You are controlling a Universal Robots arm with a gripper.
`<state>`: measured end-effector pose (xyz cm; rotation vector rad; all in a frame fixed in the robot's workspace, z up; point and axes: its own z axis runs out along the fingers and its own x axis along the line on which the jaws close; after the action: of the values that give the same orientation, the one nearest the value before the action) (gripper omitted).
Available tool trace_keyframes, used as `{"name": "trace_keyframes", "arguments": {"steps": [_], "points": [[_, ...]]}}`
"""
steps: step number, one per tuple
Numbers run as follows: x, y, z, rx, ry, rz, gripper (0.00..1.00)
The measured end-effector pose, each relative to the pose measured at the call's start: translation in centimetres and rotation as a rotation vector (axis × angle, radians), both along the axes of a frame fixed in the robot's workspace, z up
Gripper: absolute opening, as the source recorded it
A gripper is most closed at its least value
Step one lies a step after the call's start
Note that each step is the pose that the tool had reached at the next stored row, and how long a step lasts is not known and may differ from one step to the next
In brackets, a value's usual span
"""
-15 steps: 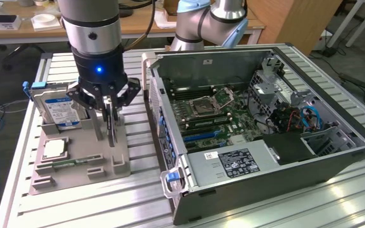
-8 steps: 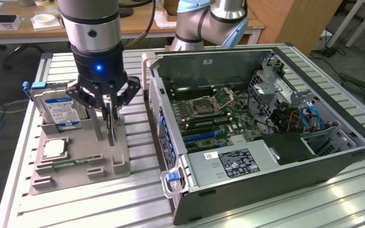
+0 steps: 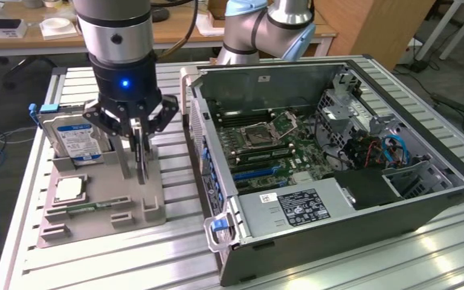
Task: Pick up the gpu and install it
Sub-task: 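Pick up the gpu and move the gpu toward the slot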
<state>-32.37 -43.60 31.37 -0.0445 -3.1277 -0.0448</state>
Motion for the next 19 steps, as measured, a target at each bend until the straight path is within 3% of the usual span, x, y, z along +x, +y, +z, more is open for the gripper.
{"name": "trace_keyframes", "arguments": {"steps": [19], "points": [[0.0,0.0,0.98,0.0,-0.0001,0.0,0.26]]}}
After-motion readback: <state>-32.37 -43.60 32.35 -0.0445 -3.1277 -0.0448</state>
